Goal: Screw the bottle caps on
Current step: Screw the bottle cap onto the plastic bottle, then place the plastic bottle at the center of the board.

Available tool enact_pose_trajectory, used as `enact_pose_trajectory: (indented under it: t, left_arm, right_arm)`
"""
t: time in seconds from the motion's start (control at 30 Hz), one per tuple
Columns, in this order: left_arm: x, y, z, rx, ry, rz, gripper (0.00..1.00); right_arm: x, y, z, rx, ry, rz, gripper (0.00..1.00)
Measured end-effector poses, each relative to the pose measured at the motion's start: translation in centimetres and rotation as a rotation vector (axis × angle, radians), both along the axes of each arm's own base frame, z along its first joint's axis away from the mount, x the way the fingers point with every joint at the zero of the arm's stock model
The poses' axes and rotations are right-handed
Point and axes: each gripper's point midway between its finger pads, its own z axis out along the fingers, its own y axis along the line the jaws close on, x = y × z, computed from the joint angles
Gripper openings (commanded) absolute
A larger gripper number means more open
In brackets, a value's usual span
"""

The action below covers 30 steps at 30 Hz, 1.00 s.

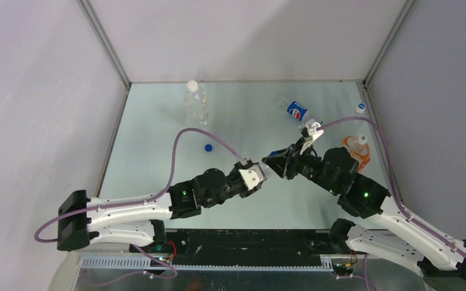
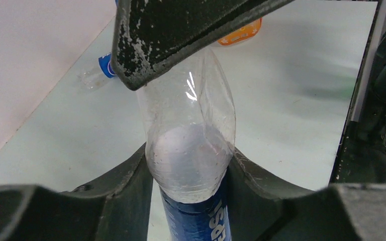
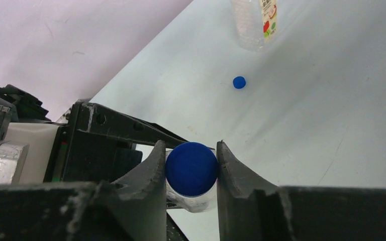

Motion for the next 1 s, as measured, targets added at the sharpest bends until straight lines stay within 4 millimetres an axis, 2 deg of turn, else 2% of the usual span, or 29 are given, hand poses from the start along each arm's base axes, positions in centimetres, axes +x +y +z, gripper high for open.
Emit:
enact_pose_trajectory:
  t: [0.03,0.1,0.27,0.4,0.6,0.7,0.83,1.0]
  left_arm:
    - [0.0,0.0,0.0,-0.003,0.000,0.003,0.90]
    - [0.1,0.2,0.1,-0.008,-0.001,0.009,0.98]
    - [0.7,2.1,1.4,-0.058,-0.004,0.063,1.00]
    - [2.2,5.3,2.7,-0.110,-0.015,0.154,1.00]
    - [5.6,13.6,3.8,-0.163,-0.003,0.411,1.00]
    - [6.5,18.1,4.1,-0.179,0.000,0.559,1.00]
    - [6.6,23.7,4.5,-0.201,-0.013,0.748,1.00]
    - [5.5,29.9,6.1,-0.296,-0.067,0.956,1.00]
  right_arm:
    - [0.0,0.0,0.1,0.002,-0.002,0.000,0.00]
    - [0.0,0.0,0.1,0.000,-0.009,0.001,0.00]
    - [0.7,-1.2,-0.7,-0.062,-0.023,-0.042,0.00]
    - [2.2,-3.4,-1.3,-0.133,-0.022,-0.126,0.00]
    - [5.2,-9.0,-0.8,-0.219,-0.045,-0.339,0.00]
    - [6.5,-11.9,-0.9,-0.263,-0.053,-0.451,0.00]
    - [8.2,-16.2,-1.7,-0.339,-0.033,-0.606,0.00]
    - [10.2,-19.9,-2.9,-0.402,0.009,-0.737,0.00]
